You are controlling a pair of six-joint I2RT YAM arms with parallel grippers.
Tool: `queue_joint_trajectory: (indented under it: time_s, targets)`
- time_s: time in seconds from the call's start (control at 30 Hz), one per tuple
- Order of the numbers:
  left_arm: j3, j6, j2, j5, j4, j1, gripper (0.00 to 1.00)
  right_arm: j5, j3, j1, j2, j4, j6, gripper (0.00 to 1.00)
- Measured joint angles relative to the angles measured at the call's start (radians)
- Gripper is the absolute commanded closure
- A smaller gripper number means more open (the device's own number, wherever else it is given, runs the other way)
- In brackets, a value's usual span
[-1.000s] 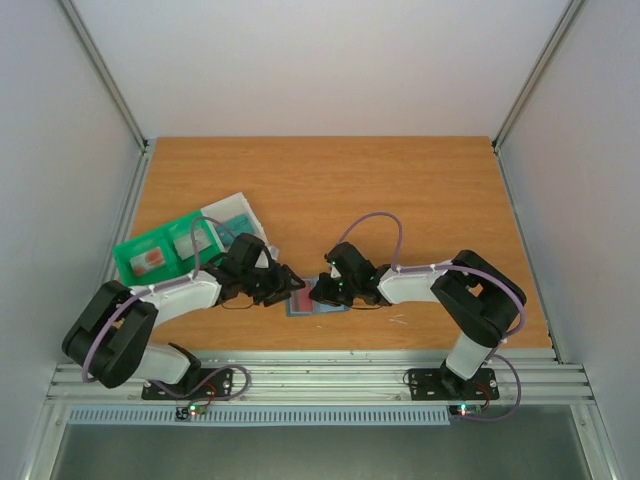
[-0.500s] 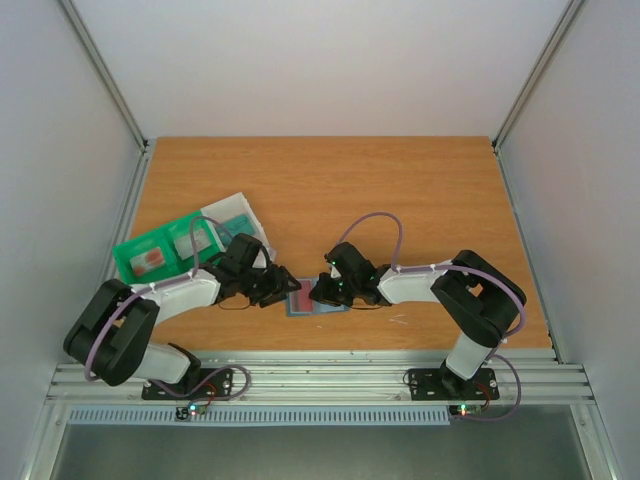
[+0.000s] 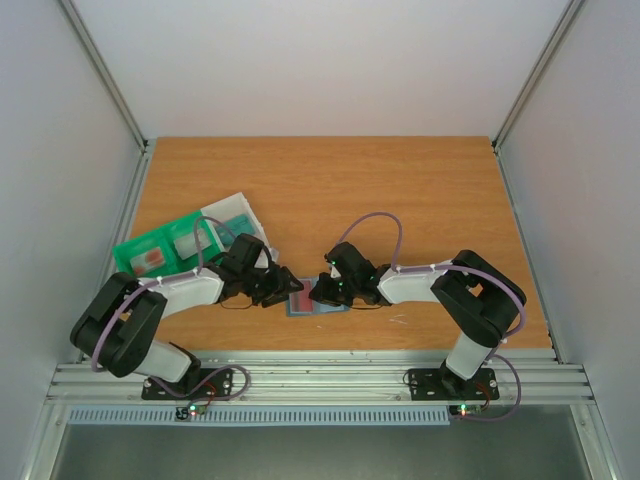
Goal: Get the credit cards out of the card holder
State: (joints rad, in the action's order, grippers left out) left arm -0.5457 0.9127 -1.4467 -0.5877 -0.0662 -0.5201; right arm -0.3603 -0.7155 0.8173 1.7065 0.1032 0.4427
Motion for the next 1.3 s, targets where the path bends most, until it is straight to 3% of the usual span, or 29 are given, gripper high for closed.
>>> queue_joint_trajectory:
  time_s: [0.67, 0.73, 0.8, 1.1, 1.3]
  targets:
    - [-0.001, 0.023, 0.031, -0.014, 0.006, -0.006, 0.45, -0.005, 0.0, -0.001, 0.0, 0.002, 0.0, 0.91]
    - [-0.006, 0.024, 0.031, -0.016, 0.007, -0.014, 0.48, -0.011, 0.002, -0.003, 0.0, 0.006, 0.0, 0.9]
    - [-0.014, 0.029, 0.032, -0.018, 0.007, -0.023, 0.58, -0.016, 0.008, -0.005, 0.0, 0.017, 0.0, 0.89]
    - [-0.031, 0.049, 0.038, -0.022, 0.011, -0.05, 0.74, -0.041, 0.066, -0.018, -0.03, 0.088, 0.005, 0.82]
    - [-0.031, 0.056, 0.036, -0.022, 0.035, -0.053, 0.74, -0.053, 0.083, -0.023, -0.051, 0.097, 0.006, 0.73]
